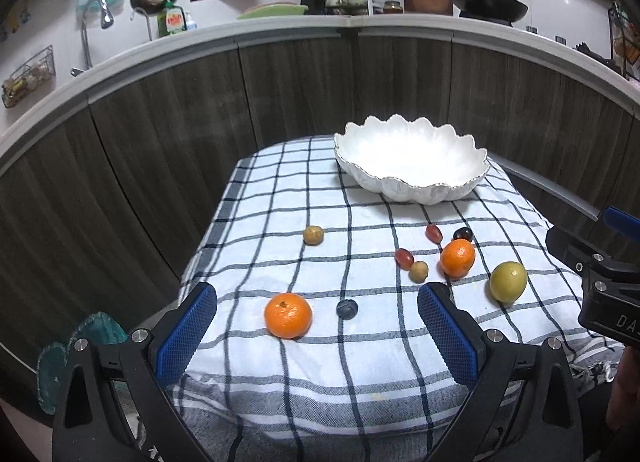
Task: Organize fruits
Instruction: 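Grasp the dark blueberry with the left tool while the right tool grasps the yellow-green fruit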
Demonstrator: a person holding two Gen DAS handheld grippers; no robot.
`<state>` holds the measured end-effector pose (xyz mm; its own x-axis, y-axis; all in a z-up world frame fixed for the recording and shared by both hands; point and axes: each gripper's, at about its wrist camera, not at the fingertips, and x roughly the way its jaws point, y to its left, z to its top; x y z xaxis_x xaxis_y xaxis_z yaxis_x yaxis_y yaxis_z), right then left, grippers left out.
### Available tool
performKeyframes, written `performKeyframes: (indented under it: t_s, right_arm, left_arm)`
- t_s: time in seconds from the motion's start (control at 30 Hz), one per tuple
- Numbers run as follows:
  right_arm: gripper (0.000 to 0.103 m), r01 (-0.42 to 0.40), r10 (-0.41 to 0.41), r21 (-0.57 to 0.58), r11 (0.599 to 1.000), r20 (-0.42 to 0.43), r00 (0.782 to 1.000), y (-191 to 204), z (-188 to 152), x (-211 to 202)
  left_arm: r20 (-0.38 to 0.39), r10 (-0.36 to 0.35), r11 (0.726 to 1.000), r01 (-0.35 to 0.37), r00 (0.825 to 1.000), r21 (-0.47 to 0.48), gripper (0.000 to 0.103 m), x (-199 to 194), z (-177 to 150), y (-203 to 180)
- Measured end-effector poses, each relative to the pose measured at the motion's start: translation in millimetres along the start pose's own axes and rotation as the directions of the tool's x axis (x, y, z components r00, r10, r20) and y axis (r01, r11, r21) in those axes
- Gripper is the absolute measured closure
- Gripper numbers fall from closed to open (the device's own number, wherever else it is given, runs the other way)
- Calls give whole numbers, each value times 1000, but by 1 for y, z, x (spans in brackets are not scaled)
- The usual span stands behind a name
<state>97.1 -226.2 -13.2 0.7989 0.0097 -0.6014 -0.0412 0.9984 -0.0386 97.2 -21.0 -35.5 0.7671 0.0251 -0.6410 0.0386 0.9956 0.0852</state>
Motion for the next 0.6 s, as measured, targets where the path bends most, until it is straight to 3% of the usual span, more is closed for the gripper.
performKeyframes:
  t_s: [0.17, 0.3, 0.6]
  right_arm:
    - [0, -1, 1, 0, 1000, -38, 999, -3, 4, 19]
    - [1, -10, 10, 1, 1000, -65, 998, -4, 3, 34]
    - [11, -24, 25, 8, 1000, -122, 992, -5, -1, 57]
  left_arm:
    - [-23, -14, 1000, 14, 1000, 10, 2, 18, 4, -5]
    - [-38, -9, 999, 11, 999, 51, 16, 33, 4, -11]
    - [-75, -40, 996, 46, 996, 78, 18, 60, 1, -24]
